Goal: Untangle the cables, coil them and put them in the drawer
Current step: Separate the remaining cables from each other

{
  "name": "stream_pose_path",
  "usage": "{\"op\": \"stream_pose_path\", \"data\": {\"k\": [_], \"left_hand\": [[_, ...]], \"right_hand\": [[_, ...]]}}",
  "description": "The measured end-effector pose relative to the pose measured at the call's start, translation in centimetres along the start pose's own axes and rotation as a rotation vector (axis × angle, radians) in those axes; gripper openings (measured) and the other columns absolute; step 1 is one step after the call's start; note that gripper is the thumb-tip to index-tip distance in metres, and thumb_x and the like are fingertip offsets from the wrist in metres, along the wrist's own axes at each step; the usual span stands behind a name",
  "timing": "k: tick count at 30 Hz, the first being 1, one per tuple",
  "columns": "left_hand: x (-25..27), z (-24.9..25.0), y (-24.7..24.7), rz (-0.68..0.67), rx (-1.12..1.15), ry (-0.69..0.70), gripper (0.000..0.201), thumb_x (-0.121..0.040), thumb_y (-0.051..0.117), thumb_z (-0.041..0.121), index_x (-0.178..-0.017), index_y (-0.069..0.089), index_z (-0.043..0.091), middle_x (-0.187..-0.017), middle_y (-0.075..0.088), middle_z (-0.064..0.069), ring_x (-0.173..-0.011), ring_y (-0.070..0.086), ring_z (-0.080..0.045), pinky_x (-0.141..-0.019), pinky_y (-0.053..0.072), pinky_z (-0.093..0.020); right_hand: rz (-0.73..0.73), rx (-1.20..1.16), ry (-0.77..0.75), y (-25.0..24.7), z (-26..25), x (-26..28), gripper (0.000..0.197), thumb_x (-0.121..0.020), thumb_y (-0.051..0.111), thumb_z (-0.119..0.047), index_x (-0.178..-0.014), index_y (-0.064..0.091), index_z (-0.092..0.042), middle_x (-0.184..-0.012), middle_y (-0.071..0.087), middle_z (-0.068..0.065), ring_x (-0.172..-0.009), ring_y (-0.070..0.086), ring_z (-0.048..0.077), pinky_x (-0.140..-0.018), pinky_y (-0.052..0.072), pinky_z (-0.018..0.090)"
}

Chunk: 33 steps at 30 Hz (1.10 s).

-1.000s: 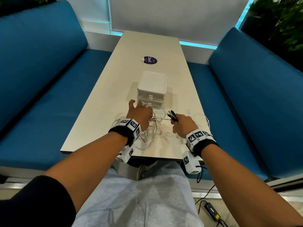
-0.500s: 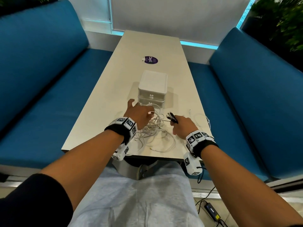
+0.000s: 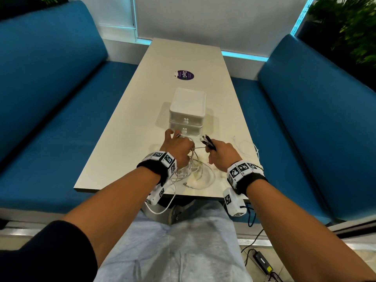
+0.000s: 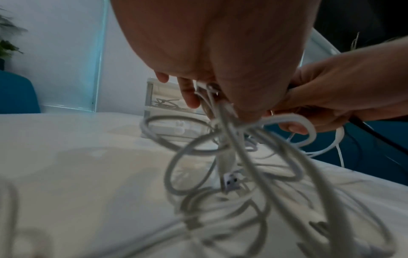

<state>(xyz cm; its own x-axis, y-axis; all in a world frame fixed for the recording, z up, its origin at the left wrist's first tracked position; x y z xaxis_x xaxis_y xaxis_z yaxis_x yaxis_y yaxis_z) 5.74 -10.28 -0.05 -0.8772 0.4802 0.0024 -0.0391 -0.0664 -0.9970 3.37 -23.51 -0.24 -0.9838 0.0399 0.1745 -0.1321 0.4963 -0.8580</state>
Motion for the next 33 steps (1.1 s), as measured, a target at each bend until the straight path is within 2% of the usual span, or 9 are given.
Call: {"op": "stream_pose_path", "data": {"k": [4, 8, 11, 15, 20, 23, 27, 30, 33], "left_hand": [[0.5, -0.5, 0.5, -0.048, 0.086, 0.039, 0.058, -0.077, 0.060, 0.004, -0.127, 0.053, 0.034, -0.133, 0.047, 0.007, -0.137, 0.024, -0.026, -0.110, 0.013, -0.045], [0.9, -3.5, -0.2, -0.021, 0.167, 0.025, 0.053, -0.077, 0.066, 0.015, -0.123, 0.051, 0.036, -0.120, 0.058, 0.014, -0.126, 0.040, -0.017, -0.113, 0.010, -0.043], [0.9, -4.5, -0.5, -0.033, 0.156, 0.000, 0.059, -0.074, 0.056, 0.001, -0.122, 0.054, 0.035, -0.108, 0.053, 0.016, -0.120, 0.046, -0.016, -0.112, 0.012, -0.040], [0.7, -4.0, -0.6, 0.053, 0.033, 0.021, 0.076, -0.071, 0.053, -0.006, -0.134, 0.047, 0.035, -0.131, 0.056, 0.011, -0.129, 0.042, -0.017, -0.114, 0.009, -0.043], [0.6, -3.8, -1.9, 0.190, -0.092, -0.038, 0.053, -0.074, 0.065, 0.007, -0.120, 0.048, 0.026, -0.125, 0.058, 0.005, -0.125, 0.044, -0.024, -0.109, 0.015, -0.043], [0.9, -3.4, -2.7, 0.228, -0.287, -0.067, 0.049, -0.072, 0.074, 0.024, -0.117, 0.055, 0.025, -0.115, 0.063, 0.005, -0.122, 0.048, -0.032, -0.109, 0.014, -0.052], [1.2, -3.3, -3.2, 0.234, -0.296, -0.130, 0.041, -0.084, 0.048, 0.053, -0.113, 0.065, 0.029, -0.115, 0.067, 0.010, -0.128, 0.040, -0.028, -0.111, 0.007, -0.056], [1.5, -2.6, -4.0, 0.279, -0.242, -0.168, 0.050, -0.086, 0.026, 0.046, -0.100, 0.071, 0.027, -0.107, 0.069, 0.011, -0.128, 0.041, -0.028, -0.112, 0.007, -0.057], [1.7, -1.3, -4.7, 0.274, -0.337, -0.125, 0.033, -0.089, 0.042, 0.035, -0.103, 0.071, 0.025, -0.120, 0.062, 0.008, -0.125, 0.039, -0.029, -0.108, 0.015, -0.054]], "right_hand": [[0.063, 0.079, 0.072, -1.0, 1.2, 0.1, 0.013, -0.088, 0.048, -0.019, -0.092, 0.059, -0.025, -0.091, 0.065, 0.009, -0.081, 0.063, 0.032, -0.074, 0.055, 0.040], [0.100, 0.122, 0.197, -2.3, 4.5, 0.1, 0.018, -0.092, 0.049, -0.022, -0.105, 0.061, -0.020, -0.099, 0.063, 0.011, -0.086, 0.062, 0.033, -0.079, 0.055, 0.041], [0.101, 0.153, 0.236, -2.3, 5.4, 0.1, 0.019, -0.093, 0.047, -0.023, -0.106, 0.061, -0.021, -0.100, 0.061, 0.010, -0.084, 0.061, 0.032, -0.077, 0.054, 0.038], [0.093, 0.172, 0.260, -1.9, 5.3, 0.1, 0.018, -0.093, 0.050, -0.023, -0.108, 0.060, -0.019, -0.099, 0.058, 0.009, -0.087, 0.060, 0.032, -0.079, 0.053, 0.039], [0.091, 0.140, 0.245, -1.5, 5.2, 0.0, 0.018, -0.090, 0.056, -0.019, -0.107, 0.060, -0.017, -0.103, 0.061, 0.013, -0.089, 0.062, 0.034, -0.080, 0.055, 0.041], [0.094, 0.116, 0.225, -1.4, 4.8, 0.0, 0.018, -0.090, 0.055, -0.017, -0.107, 0.061, -0.017, -0.102, 0.062, 0.013, -0.088, 0.062, 0.034, -0.080, 0.055, 0.040], [0.103, 0.100, 0.217, -1.4, 4.3, -0.1, 0.019, -0.091, 0.054, -0.018, -0.108, 0.061, -0.017, -0.102, 0.061, 0.013, -0.088, 0.062, 0.034, -0.081, 0.055, 0.041], [0.096, 0.102, 0.214, -1.3, 4.2, -0.1, 0.019, -0.091, 0.054, -0.019, -0.109, 0.061, -0.017, -0.104, 0.060, 0.015, -0.090, 0.062, 0.036, -0.082, 0.055, 0.043], [0.096, 0.099, 0.207, -1.2, 4.0, -0.1, 0.019, -0.091, 0.054, -0.020, -0.109, 0.061, -0.017, -0.104, 0.061, 0.015, -0.089, 0.062, 0.036, -0.082, 0.055, 0.044]]}}
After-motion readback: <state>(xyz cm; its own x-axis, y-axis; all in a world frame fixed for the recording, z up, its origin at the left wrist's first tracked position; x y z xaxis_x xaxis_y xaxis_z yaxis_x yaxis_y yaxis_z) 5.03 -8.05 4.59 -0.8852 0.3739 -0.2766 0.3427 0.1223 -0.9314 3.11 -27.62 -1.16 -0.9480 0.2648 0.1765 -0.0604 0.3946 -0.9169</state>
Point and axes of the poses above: each hand's wrist, its own x-axis away from the middle knuckle, its own y-axis out of the palm, z = x × y, the point moved 10 cm from there along -x, towards the middle knuckle
